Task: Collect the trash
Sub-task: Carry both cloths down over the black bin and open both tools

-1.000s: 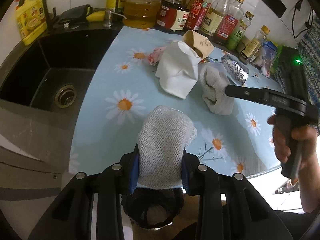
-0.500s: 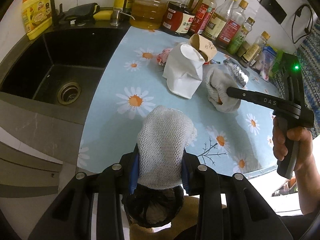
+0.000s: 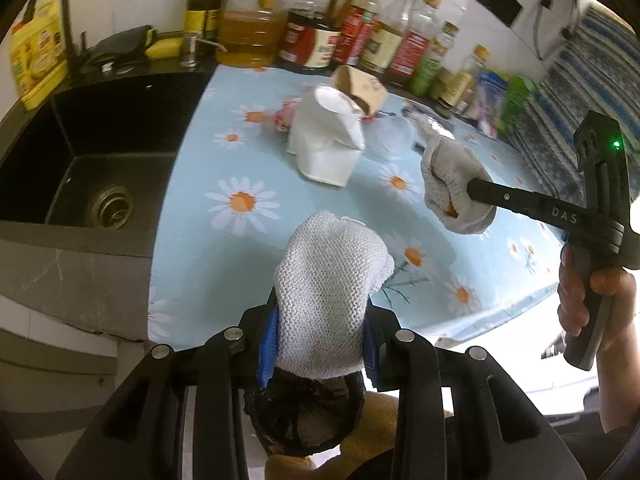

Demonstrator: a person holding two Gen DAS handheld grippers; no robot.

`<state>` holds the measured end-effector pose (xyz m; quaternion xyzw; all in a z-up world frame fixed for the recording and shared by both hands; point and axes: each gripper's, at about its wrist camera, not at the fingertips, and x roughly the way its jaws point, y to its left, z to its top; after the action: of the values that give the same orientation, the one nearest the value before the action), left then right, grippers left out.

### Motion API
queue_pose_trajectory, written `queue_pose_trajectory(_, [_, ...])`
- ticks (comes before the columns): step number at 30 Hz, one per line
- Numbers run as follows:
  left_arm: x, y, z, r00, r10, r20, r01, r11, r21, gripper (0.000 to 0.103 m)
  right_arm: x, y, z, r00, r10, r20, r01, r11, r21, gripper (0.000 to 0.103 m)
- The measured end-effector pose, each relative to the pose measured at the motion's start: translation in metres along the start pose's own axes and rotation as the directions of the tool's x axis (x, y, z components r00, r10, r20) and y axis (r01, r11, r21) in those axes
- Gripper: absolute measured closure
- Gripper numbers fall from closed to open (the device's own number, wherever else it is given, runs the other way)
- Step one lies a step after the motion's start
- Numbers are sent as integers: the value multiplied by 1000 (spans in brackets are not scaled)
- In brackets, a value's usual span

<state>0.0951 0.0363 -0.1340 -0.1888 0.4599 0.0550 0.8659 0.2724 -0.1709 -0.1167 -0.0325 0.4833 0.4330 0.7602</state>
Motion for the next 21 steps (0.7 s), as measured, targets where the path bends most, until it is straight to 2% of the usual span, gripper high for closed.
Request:
queue_pose_trajectory(5, [-6, -3, -13, 999, -48, -5, 48, 997, 55, 71, -26, 13, -32, 998, -29, 48, 26, 998, 56, 81])
queue_pose_trajectory(9, [-12, -5, -26, 997, -78, -22, 80, 993, 91, 71, -38, 25, -58, 997, -48, 55, 43, 995, 86, 81])
queue_pose_trajectory(21, [-13, -9, -78, 984, -136, -118, 154, 976, 155, 71, -35, 55, -136, 998, -58, -23, 61, 985, 163, 80])
